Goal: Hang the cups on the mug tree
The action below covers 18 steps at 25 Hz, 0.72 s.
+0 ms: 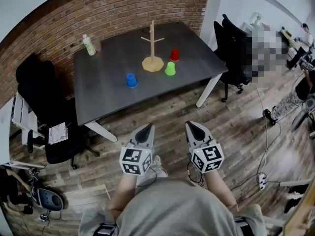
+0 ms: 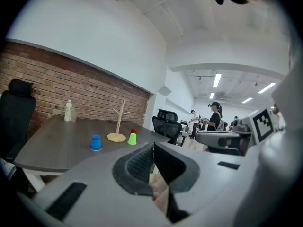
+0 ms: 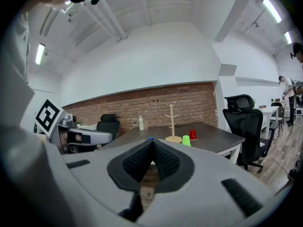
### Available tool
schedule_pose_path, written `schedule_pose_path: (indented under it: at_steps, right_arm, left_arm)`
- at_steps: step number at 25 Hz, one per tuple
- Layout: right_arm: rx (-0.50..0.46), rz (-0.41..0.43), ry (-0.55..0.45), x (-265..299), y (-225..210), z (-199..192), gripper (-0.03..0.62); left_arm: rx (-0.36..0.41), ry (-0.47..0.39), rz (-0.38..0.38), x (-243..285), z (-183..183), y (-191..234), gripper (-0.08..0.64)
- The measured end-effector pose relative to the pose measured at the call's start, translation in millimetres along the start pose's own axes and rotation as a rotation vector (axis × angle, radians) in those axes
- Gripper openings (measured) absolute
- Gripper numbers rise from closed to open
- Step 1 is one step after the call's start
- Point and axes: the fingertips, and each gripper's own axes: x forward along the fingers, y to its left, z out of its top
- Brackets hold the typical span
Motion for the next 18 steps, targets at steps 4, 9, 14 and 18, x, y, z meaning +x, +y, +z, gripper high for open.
schedule_pose_path:
  at_steps: [4,9,14,18]
  right_arm:
    - [-0.003,0.002,-0.007,37.2,-7.0,10.1,-0.005]
    - [-0.002,-0.007,-0.009,80.5,-17.0,17.9,-0.005]
    - [-0.011,-0.017,-0.002,115.8,-27.2,20.1,-0.005]
    - [-0.010,-0.031,0.006,141.3,-36.3,21.2,-0.005]
  left_arm:
    - [0.021,0.006,-0.005,26.3,10.5,26.7,0.009]
    - [0.027,0.023,-0.005,56.5,17.2,60.2,0.009]
    - [0.019,0.030,-0.006,81.0,20.7,88.0,0.009]
    - [0.012,0.037,-0.007,98.9,23.9,109.2,0.009]
